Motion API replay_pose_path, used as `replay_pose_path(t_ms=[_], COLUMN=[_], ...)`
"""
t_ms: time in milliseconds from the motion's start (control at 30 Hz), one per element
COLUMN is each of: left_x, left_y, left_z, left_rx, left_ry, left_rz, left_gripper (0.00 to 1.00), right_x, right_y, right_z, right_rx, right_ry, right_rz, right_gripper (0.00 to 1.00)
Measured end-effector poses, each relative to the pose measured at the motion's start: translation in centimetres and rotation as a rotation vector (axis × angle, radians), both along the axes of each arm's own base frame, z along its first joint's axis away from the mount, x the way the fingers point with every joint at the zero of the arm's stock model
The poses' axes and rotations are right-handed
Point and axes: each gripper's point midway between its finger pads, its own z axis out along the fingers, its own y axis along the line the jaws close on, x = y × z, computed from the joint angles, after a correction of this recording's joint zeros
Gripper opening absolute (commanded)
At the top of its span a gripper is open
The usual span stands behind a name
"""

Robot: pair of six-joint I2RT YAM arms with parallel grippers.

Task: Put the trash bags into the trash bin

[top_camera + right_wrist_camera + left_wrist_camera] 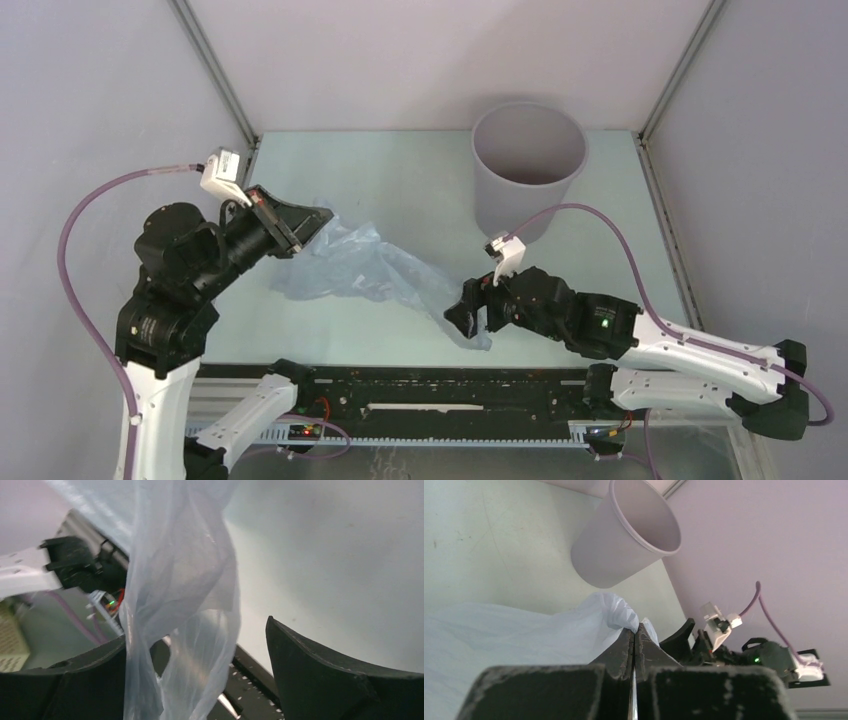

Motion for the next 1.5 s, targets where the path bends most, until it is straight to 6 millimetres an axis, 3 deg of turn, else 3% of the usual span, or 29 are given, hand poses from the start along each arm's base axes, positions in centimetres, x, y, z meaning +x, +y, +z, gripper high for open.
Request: replay_pose_path(t_ms=[133,200,333,367,500,733,867,1000,1100,1167,1300,1500], left_x=[0.7,0.8,0.5,0.4,-0.1,-0.2,-0.2,-0.3,-0.4,-0.5,-0.7,0.3], left_y=[-0.5,-0.8,-1.2,-1.2,-1.5,-2.1,-2.5,-2.7,-2.7,-2.4,-1.2,1.3], left_z=[0.1,0.2,0.9,1.1,1.5,2.0,3.5,4.7,5.0,5.3,6.8,7.8], left_rx=[-0.06,-0.084,-0.121,-0.126,-0.148,-0.197,-0.246,-0.279,-0.274,-0.263,-0.243,-0.24], left_ry=[0.023,0.032,0.028,0.024,0.017,0.015,-0.016,-0.052,-0.06,-0.063,-0.099,-0.14], left_rz=[0.007,0.001,-0.02,-0.025,-0.048,-0.074,-0.098,-0.114,-0.112,-0.1,-0.038,0.12], left_gripper=[0.0,0.0,0.0,0.0,0.01,0.12,0.24,0.52,0.81,0.93,1.0,1.0], right_x=[1.8,3.0,4.4,4.4,4.1,3.3,3.5,4.1,4.4,4.3,3.5,1.0], right_y=[-1.4,-2.2,-3.7,-3.8,-4.3,-4.1,-4.3,-4.4,-4.7,-5.3,-8.4,-16.5], right_z=[-1.2,-1.2,-0.4,0.1,4.4,17.6,22.4,24.9,27.2,28.5,29.9,30.7], right_rx=[-0.054,-0.075,-0.098,-0.08,0.04,0.339,0.441,0.484,0.504,0.508,0.513,0.521], right_ry=[-0.053,-0.091,-0.167,-0.175,-0.218,-0.278,-0.289,-0.291,-0.3,-0.305,-0.322,-0.349], right_rz=[-0.119,-0.186,-0.263,-0.266,-0.259,-0.224,-0.222,-0.23,-0.239,-0.25,-0.296,-0.4], right_gripper=[0.85,0.75,0.09,0.0,0.0,0.0,0.0,0.0,0.0,0.0,0.0,0.0])
